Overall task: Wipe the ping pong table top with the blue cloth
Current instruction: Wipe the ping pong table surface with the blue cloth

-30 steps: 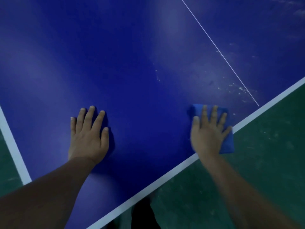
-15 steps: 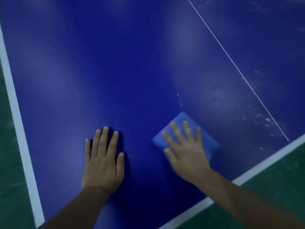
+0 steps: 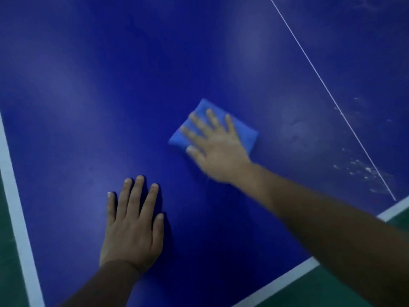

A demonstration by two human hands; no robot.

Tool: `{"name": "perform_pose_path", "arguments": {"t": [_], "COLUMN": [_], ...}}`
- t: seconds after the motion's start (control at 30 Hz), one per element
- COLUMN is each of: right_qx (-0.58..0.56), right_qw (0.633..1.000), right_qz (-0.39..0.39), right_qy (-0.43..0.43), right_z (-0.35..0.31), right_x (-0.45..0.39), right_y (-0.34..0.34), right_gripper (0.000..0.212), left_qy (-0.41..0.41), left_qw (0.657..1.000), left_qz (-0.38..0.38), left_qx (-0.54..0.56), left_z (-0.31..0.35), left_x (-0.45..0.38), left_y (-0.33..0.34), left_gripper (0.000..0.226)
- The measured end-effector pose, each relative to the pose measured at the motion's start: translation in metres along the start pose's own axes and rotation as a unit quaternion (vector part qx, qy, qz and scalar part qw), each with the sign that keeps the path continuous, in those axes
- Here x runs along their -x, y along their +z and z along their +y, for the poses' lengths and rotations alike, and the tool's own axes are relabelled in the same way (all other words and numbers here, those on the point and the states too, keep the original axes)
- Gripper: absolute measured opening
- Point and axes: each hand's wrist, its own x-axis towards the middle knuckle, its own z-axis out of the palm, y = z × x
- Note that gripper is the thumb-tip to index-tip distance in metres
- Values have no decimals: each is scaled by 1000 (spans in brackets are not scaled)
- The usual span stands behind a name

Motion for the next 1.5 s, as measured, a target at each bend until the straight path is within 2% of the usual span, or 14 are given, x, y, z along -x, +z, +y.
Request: {"name": "perform_pose_path", "arguments": {"t": [0.13,0.2,0.27,0.4,0.53,0.63,0.77,0.93,1.0,1.1,1.17,1.27,1.4,1.5], "right_qx": [-16,-54,6,-3,55,-57,3,21,46,-11,-38,17,15,22], "right_qw": [945,919,949,1000,978,919,963,992,997,971,948,971,998,998], "right_qz": [11,32,47,3,19,25,43,-33,-14,10,36,69,-25,-10], "right_qy": [328,389,312,-13,200,389,264,-117,-60,240,315,228,-58,60], "right_z": [112,113,57,-29,94,165,84,53,103,156,135,56,30,87], "right_x": [-20,-12,-12,-25,-41,-25,25,112,72,17,21,93,180,145], "right_y": [-23,-22,-10,3,-13,-29,-11,-1,-12,-25,-19,4,6,-8], "right_gripper": [56,57,59,58,60,60,58,52,58,58,56,55,52,56], "left_qy": [-1,-2,0,5,-1,2,-1,0,2,5,7,6,-1,-1], "left_qw": [1000,1000,1000,1000,1000,1000,1000,1000,1000,1000,1000,1000,1000,1000], "left_qz": [-1,-3,-4,3,-8,-7,-11,-9,-6,2,4,7,4,3], "left_qx": [-4,-3,-4,-7,-10,-4,1,-2,-3,-9,-12,-9,-7,-7], "left_z": [-1,-1,-2,-2,-1,0,-2,-1,-2,-2,-2,-3,-2,-2], "left_x": [1,1,1,1,1,0,2,2,2,2,2,2,3,3], "left_y": [0,0,1,3,1,0,0,1,2,3,4,4,5,5], "left_gripper": [62,62,62,62,62,62,62,63,63,63,62,63,64,65]}}
